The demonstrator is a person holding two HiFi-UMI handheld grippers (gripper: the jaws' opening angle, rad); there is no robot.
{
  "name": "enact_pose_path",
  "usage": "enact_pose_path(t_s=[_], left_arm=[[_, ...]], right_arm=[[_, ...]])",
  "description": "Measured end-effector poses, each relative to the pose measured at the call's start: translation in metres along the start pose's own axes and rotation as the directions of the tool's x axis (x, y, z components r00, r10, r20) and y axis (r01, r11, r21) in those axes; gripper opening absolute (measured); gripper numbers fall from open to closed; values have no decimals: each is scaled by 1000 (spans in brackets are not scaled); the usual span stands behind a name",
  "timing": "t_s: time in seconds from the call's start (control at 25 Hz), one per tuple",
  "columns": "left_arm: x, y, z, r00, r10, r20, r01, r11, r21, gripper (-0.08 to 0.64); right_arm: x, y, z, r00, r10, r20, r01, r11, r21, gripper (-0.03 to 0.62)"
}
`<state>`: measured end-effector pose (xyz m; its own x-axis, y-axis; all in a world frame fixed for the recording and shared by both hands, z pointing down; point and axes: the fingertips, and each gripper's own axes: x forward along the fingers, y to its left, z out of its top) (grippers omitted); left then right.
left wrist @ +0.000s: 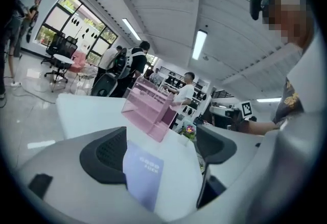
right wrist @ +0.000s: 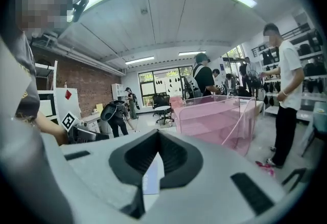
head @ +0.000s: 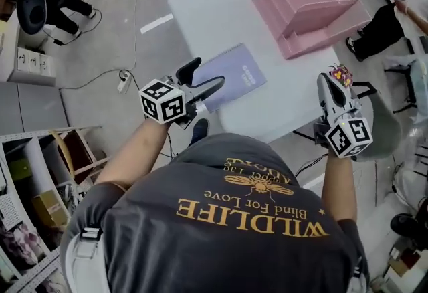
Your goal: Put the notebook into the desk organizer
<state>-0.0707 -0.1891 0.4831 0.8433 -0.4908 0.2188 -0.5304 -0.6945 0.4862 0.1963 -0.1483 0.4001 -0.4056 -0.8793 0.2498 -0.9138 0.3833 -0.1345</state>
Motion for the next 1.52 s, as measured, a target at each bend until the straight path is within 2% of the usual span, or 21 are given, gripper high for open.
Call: enact_pose_path(t_s=[0.08,0.16,0.28,0.36,0.44,0.52,0.6,0.72,0.84,1.04,1.16,1.24,1.32,1.52], left_arm=[[-9,27,-31,998,61,-28,-63,995,-75,428],[-17,53,-64,991,123,-53,-131,976,-177,428],[-26,91,-111,971,217,-99,-237,923,-302,428],[-28,113,-141,956,258,-140,-292,879,-378,428],[-23,123,-165,951,259,-171,-310,832,-460,429],[-15,127,-179,952,241,-187,-304,797,-522,430],[-6,129,-186,956,217,-199,-293,776,-558,428],[3,132,-192,956,189,-223,-286,759,-585,407],[11,131,-200,947,173,-270,-303,762,-572,341],[11,131,-203,906,220,-360,-380,798,-467,205],[7,124,-191,889,254,-381,-405,822,-399,128],[6,116,-176,895,261,-363,-399,832,-386,75],[7,105,-156,913,248,-324,-370,838,-400,33],[5,74,-116,955,162,-250,-260,862,-435,29]], right_arm=[[11,2,-8,999,17,-28,-16,1000,5,0],[20,5,-16,998,37,-57,-37,999,7,0],[31,10,-24,994,56,-89,-56,998,7,0],[36,16,-29,993,64,-103,-64,998,10,0],[38,19,-36,991,70,-114,-69,998,12,0],[39,22,-42,989,74,-127,-73,997,13,0],[41,25,-45,987,75,-140,-74,997,14,0],[41,26,-48,986,70,-152,-68,998,18,0],[39,24,-53,986,61,-158,-58,998,21,0],[34,21,-55,986,54,-155,-50,998,30,0],[30,20,-52,988,52,-145,-48,998,31,0],[28,19,-50,990,48,-136,-45,999,32,0],[25,19,-48,991,46,-126,-43,999,32,0],[15,19,-37,995,33,-91,-30,999,30,0]])
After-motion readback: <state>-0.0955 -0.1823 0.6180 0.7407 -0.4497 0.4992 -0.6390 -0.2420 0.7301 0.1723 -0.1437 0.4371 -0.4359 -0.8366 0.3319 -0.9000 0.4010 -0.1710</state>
